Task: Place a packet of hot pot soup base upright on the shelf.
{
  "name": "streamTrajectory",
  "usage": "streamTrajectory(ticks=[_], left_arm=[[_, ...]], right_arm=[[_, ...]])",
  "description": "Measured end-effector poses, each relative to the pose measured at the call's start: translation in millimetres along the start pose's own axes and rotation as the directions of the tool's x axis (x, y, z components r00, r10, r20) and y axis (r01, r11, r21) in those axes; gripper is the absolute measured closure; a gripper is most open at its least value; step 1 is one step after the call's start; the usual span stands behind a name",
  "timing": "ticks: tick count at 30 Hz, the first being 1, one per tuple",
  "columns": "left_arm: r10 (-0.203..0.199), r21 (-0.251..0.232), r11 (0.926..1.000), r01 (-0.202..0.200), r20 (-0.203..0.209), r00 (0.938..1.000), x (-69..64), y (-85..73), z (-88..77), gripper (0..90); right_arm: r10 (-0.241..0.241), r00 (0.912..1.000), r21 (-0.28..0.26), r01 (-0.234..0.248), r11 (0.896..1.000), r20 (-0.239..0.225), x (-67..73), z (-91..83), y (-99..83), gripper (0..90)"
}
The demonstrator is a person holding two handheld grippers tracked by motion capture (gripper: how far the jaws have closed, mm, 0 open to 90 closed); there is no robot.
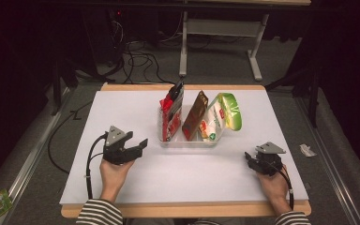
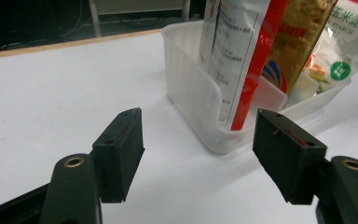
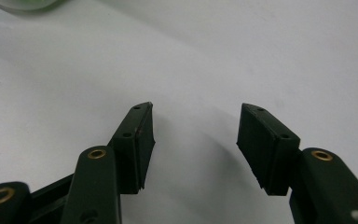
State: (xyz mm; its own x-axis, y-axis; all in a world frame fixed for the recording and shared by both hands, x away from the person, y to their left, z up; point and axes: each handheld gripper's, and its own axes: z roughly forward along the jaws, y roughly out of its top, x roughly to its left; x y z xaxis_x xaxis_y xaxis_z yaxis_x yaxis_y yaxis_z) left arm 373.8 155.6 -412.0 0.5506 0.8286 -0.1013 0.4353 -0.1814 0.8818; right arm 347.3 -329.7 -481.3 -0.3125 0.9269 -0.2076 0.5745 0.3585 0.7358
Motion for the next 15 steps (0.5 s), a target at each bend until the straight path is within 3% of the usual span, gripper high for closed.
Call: streamTrajectory(ticks=[7, 15], left_arm=[[-0.042, 0.008, 0.9991, 0.042, 0.000, 0.9991, 7.0, -15.1, -1.4, 33.4], [-0.051, 0.029, 0.9983, 0.052, -0.011, 0.9986, 9.3, -27.5, 2.7, 33.4]], right_arm=[[0.005, 1.0000, -0.001, -0.005, 1.000, 0.000, 0.1, 0.1, 0.1, 46.1], [0.005, 1.0000, -0.003, -0.005, 1.000, 0.000, 0.1, 0.4, 0.0, 46.1]])
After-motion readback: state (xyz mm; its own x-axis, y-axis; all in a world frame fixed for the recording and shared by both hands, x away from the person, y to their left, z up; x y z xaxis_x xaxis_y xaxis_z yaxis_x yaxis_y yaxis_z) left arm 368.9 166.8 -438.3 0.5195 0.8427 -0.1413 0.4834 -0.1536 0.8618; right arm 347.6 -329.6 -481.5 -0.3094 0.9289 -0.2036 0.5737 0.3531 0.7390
